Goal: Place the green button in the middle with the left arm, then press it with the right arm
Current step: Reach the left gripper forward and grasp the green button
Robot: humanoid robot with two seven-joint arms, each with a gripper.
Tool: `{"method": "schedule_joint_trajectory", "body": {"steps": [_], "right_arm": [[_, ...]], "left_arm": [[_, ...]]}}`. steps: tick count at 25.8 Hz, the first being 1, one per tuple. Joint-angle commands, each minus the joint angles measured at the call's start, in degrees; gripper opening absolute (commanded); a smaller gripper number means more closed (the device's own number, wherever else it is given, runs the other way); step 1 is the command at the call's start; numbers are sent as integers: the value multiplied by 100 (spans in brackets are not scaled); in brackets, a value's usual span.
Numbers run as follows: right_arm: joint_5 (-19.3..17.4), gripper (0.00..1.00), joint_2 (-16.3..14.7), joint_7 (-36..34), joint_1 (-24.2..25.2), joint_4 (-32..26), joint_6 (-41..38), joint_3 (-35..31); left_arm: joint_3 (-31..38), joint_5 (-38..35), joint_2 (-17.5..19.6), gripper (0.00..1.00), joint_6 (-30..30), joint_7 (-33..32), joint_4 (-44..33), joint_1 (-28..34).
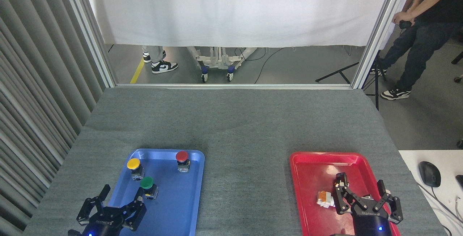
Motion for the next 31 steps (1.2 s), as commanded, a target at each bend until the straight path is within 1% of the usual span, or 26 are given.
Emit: {"method": "schedule_joint_trajectory", "body": {"steps": [1,4,7,12,16,19,23,29,31], "right_arm": [[-3,100,9,0,24,4,-17,108],[-3,100,27,0,24,4,-26,389],[-3,100,80,0,6,4,-26,573],[-3,100,106,0,6,4,-26,582],[-3,100,124,0,15,-5,-26,600],[-3,100,132,0,15,-14,-26,600],[-3,100,141,0,24,-40,-26,600],[-3,100,176,0,33,-49,-26,600],[-3,100,176,0,33,-49,-26,600]], "left_arm": [[-12,-29,-83,99,21,20,177,-23],[-3,-266,-83,99,47,11,318,-58],[-12,-301,-110,99,56,29,450,-119],[-232,-416,-408,99,82,73,837,-383],[-416,-952,-584,99,329,90,1461,-770],[-434,-996,-742,99,539,90,1768,-919],[-434,-987,-742,99,663,117,1865,-963],[-425,-987,-760,99,733,125,2357,-1297],[-434,-987,-760,95,821,125,2445,-1367]]}}
